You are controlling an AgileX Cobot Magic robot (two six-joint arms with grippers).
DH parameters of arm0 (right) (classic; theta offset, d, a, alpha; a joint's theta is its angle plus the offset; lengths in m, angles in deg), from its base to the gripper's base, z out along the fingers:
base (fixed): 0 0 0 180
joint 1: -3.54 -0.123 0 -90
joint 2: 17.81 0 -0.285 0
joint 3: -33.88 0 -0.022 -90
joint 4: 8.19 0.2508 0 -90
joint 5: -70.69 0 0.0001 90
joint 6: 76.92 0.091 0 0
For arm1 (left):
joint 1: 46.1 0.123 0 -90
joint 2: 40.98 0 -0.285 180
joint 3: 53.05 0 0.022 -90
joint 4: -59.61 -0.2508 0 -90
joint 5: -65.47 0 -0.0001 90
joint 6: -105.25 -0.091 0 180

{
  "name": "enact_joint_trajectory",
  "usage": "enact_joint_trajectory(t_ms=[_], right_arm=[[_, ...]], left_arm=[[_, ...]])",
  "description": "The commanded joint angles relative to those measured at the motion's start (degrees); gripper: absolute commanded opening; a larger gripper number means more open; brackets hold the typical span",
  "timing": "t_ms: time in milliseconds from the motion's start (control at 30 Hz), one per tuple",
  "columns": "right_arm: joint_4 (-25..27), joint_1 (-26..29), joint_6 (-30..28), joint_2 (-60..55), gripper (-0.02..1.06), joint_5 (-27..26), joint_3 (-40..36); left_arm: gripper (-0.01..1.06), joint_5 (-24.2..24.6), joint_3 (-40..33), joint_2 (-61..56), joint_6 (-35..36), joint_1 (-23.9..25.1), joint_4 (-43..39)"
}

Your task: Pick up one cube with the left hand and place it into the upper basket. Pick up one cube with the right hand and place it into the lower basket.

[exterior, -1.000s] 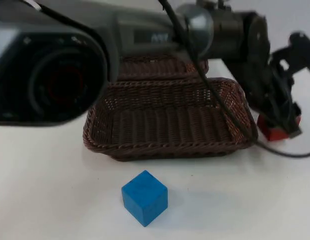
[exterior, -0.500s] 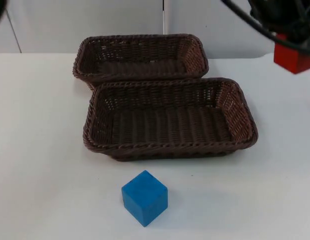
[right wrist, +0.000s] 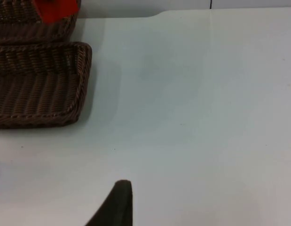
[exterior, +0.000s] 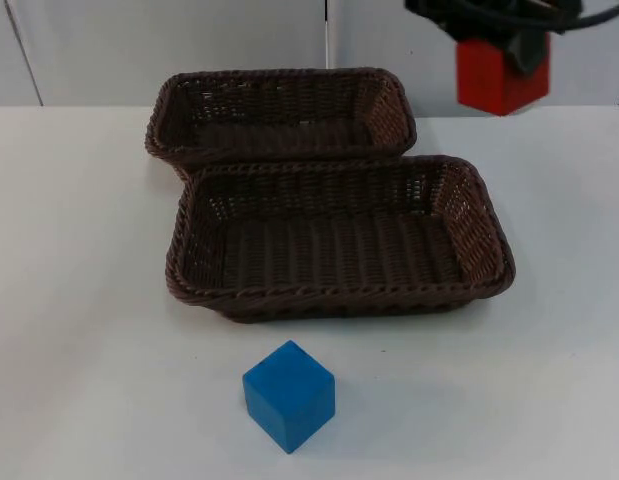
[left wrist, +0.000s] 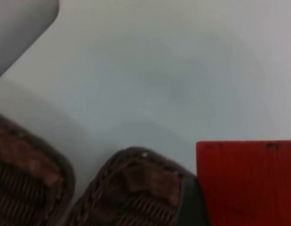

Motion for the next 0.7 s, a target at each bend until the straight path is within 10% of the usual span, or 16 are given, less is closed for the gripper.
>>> enact_joint_trajectory(t_ms=[0,667], right_arm=[[0.09,0.24,0.00,0.17,1.05,-0.24,0.00],[0.19,0.24,-0.36,0.17,1.05,-0.24,0.00]], left_arm=[[0.00,1.05,0.24,-0.94,0.91,1.00,-0.07],[0.00,4.99,0.13,-8.97,8.05,4.96,-12.06]])
